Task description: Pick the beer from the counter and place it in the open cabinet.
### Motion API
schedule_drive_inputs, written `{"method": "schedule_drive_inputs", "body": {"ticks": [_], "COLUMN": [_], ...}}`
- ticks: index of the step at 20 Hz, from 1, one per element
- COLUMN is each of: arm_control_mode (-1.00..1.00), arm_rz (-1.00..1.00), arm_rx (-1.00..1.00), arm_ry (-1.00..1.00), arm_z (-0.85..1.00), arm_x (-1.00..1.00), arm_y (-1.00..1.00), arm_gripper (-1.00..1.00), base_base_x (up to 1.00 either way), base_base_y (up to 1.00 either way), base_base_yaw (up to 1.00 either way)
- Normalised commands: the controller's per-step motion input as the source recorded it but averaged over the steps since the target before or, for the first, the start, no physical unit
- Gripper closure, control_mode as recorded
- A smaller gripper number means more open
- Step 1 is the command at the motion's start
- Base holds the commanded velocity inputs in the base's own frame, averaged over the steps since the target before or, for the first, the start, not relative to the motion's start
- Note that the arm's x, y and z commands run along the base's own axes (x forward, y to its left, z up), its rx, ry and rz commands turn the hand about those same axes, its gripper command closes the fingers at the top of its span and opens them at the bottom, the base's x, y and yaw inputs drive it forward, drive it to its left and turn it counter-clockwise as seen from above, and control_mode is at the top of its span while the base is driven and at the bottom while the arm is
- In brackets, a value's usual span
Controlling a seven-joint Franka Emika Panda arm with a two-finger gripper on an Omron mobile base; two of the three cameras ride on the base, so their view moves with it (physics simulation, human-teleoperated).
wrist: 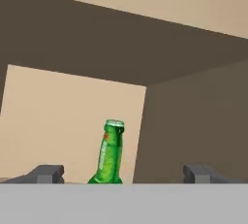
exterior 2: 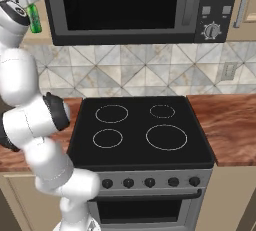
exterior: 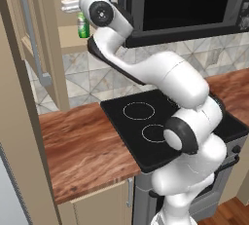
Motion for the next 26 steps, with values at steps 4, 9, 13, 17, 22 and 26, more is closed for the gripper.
{"method": "schedule_drive_inputs", "body": {"ticks": [4,9,13,17,22,26], "arm_control_mode": [-1.00,-1.00,-1.00,-1.00,-1.00,-1.00], "arm_rz": [-0.04,-0.02,0.00,0.00,0.00,-0.03], "arm_rx": [0.10,0.02,0.01,0.00,0.00,0.00], "arm_ry": [-0.14,-0.20,-0.16,-0.12,-0.03,0.10], "arm_z": [-0.33,-0.98,-1.00,-1.00,-1.00,-0.46], "arm_x": [-1.00,-1.00,-1.00,-1.00,-1.00,-0.50], "arm_y": [-0.85,-1.00,-1.00,-1.00,-1.00,-0.27], "arm_gripper": [-1.00,-1.00,-1.00,-1.00,-1.00,-1.00], "base_base_x": [0.00,0.00,0.00,0.00,0.00,0.00], "base_base_y": [0.00,0.00,0.00,0.00,0.00,0.00], "base_base_yaw": [0.00,0.00,0.00,0.00,0.00,0.00]}}
